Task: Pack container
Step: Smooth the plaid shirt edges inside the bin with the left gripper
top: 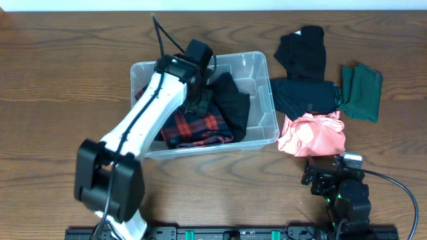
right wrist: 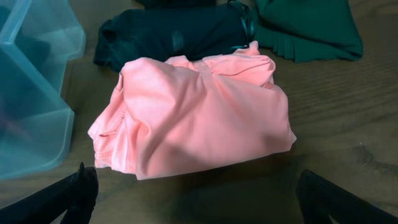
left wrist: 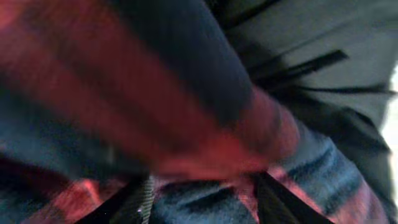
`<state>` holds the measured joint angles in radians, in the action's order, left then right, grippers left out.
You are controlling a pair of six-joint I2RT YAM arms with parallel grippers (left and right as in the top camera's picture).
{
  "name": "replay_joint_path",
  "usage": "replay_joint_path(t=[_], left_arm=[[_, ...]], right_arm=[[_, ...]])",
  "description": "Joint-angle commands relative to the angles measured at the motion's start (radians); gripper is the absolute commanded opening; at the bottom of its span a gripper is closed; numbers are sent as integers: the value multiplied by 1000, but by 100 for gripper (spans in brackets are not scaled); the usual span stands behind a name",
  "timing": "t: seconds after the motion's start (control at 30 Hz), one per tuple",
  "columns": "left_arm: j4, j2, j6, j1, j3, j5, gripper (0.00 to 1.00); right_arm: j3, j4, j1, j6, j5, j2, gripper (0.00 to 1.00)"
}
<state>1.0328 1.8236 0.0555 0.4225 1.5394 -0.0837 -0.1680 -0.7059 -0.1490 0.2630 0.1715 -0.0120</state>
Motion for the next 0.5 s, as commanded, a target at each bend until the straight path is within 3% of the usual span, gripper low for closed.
replay_joint_path(t=[0.0, 0.23, 0.47], left_arm=[[11, -132, 6, -5, 53, -61, 58], [82, -195, 48, -5, 43, -160, 58], [91, -178, 58, -2, -127, -222, 58]], right_arm=[[4, -2, 6, 13, 3, 5, 99], [4, -2, 6, 13, 3, 5, 99], [4, -2, 6, 13, 4, 5, 99]])
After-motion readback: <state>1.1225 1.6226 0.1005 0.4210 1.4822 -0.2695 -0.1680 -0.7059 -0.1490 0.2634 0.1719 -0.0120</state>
